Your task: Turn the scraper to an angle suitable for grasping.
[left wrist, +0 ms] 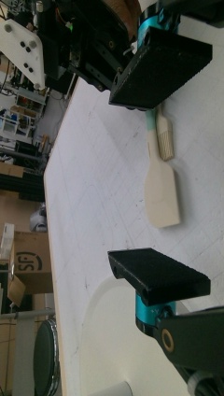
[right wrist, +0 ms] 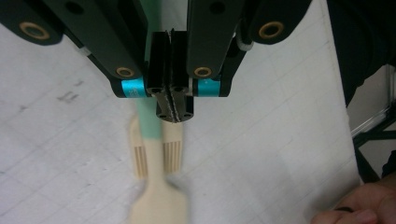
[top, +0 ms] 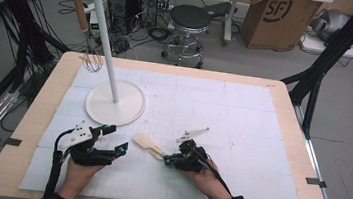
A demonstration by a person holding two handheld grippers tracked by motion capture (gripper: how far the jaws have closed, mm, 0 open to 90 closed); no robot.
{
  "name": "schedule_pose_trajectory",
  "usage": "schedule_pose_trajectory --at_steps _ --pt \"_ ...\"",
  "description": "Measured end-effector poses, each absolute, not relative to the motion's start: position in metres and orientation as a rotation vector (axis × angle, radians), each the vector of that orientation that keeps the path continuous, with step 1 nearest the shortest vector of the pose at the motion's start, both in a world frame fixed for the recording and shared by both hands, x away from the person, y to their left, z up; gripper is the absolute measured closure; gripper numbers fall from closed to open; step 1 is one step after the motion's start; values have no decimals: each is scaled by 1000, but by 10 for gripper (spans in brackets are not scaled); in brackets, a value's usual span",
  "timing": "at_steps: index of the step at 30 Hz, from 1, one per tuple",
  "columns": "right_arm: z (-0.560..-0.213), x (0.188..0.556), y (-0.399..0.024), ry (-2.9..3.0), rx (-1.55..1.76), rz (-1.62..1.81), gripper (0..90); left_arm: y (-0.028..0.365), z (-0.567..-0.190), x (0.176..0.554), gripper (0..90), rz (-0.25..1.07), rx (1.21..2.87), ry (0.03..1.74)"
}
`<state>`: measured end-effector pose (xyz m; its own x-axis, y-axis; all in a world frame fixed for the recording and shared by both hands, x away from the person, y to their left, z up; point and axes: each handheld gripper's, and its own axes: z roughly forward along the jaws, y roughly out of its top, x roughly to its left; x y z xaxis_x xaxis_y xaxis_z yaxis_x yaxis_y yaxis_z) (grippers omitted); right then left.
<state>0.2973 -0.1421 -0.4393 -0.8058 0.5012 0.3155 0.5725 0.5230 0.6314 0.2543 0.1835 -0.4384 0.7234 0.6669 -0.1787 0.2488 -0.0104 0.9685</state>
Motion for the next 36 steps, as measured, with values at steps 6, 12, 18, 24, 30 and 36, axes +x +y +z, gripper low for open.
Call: schedule_pose_trajectory --at_steps 6,12,18,24,30,36 --pt "-439 304 -149 -2662 -1018 -1183 898 183 -438 254 215 388 1589 763" --pt "-439 310 -154 -2629 -1062 -1207 898 184 -438 255 215 390 1591 762" --pt "-445 321 -158 -2447 -1122 -1251 899 184 -438 254 215 389 1589 758" --pt "-452 327 -161 -2346 -1150 -1244 899 186 -438 254 215 391 1587 761" --pt "-455 326 -155 -2307 -1143 -1257 899 183 -438 254 215 389 1588 759" --pt "-457 324 -145 -2351 -1119 -1248 900 184 -438 254 215 389 1587 762"
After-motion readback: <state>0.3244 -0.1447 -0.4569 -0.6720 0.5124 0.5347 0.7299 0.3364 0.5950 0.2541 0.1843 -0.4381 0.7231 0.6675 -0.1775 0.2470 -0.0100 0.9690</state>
